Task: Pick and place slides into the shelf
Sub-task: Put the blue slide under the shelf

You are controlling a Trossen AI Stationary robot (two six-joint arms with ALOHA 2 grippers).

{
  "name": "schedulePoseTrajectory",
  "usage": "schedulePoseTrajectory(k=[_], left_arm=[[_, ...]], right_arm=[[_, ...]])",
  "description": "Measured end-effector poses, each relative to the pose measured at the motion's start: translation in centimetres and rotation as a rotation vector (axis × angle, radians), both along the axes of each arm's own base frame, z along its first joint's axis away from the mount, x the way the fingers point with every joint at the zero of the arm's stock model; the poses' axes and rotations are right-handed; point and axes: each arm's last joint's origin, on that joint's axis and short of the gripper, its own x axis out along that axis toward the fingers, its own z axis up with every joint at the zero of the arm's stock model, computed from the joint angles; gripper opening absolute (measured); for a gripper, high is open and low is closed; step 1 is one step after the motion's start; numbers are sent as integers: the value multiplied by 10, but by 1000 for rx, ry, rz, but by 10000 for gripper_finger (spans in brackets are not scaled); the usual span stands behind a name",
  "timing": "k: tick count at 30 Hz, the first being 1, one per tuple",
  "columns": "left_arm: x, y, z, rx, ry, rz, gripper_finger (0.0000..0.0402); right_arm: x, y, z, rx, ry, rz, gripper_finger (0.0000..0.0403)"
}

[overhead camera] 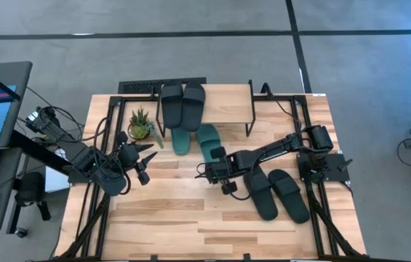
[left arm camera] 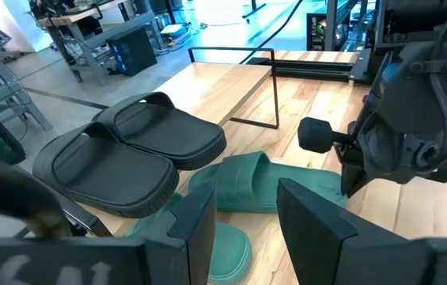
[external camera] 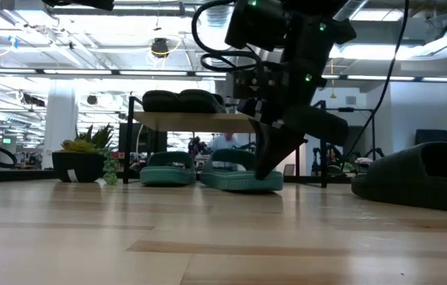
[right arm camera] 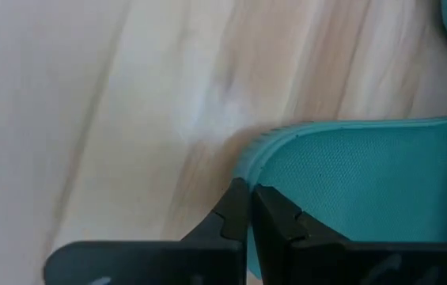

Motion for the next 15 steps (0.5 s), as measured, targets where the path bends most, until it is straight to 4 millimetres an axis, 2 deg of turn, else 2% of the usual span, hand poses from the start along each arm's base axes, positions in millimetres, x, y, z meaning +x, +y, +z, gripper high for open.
schedulePoseTrajectory(k=[15], left_arm=[[0, 0, 0, 5, -3, 6, 125]], right_arm=[[5, -28, 1, -41, 4, 20, 0]])
